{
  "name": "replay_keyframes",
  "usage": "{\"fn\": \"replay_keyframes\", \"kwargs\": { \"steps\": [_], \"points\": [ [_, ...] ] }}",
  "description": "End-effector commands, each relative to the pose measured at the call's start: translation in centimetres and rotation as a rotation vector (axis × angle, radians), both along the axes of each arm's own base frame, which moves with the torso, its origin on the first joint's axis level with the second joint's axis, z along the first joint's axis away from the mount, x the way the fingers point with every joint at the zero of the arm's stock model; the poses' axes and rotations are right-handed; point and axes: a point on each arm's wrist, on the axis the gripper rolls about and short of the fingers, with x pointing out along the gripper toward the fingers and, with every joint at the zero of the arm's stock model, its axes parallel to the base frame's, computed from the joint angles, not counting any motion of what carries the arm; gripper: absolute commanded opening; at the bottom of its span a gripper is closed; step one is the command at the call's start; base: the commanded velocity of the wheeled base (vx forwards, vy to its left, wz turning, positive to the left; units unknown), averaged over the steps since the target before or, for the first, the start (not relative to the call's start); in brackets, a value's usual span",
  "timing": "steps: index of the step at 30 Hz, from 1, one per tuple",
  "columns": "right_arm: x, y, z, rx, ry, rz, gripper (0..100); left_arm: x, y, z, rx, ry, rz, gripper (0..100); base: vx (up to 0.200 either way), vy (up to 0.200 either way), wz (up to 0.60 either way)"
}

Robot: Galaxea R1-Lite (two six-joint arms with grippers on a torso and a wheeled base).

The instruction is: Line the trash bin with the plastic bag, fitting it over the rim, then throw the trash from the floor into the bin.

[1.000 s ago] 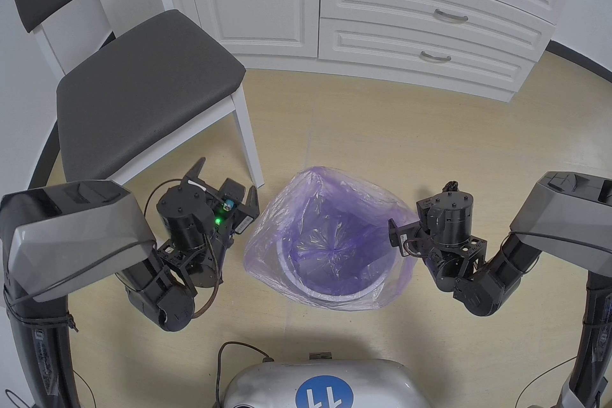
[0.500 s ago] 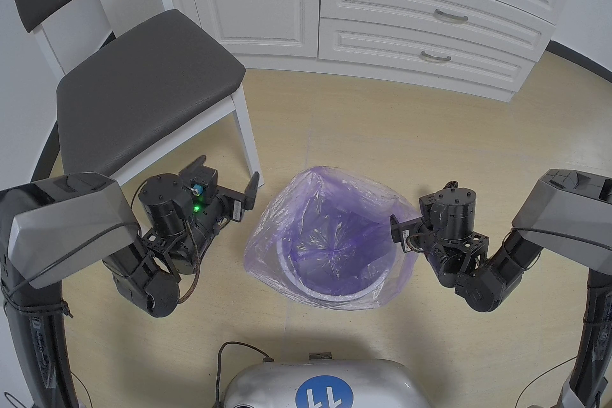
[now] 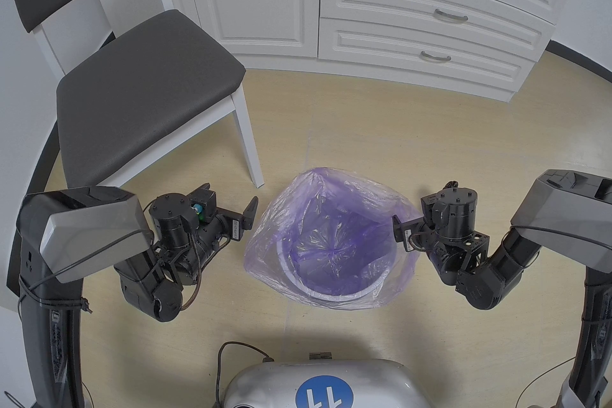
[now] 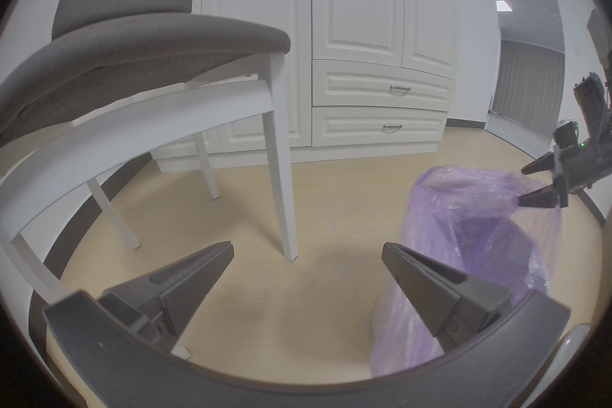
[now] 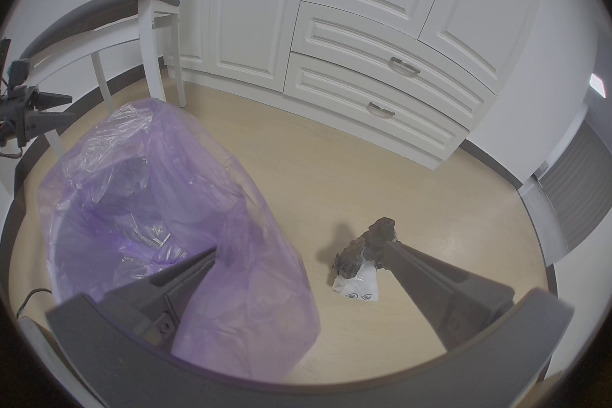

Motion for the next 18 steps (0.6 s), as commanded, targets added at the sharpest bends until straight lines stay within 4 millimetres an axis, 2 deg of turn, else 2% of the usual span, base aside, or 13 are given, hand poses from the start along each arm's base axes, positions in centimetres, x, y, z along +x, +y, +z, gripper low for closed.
{"fn": "replay_keyframes", "kwargs": {
  "steps": [1, 9, 18],
  "points": [
    [0.2, 0.0, 0.0, 0.001, -0.002, -0.002, 100, 0.3, -0.1, -0.4, 0.004, 0.002, 0.001, 100, 0.000, 0.000, 0.00],
    [1.0, -0.4, -0.6, 0.001, -0.002, -0.019, 100, 1.0, -0.3, -2.2, 0.015, 0.031, 0.002, 100, 0.000, 0.000, 0.00],
    [1.6, -0.6, -1.2, 0.004, -0.009, -0.030, 100, 1.3, -0.6, -3.2, 0.020, 0.050, -0.001, 100, 0.000, 0.000, 0.00]
  ]
}}
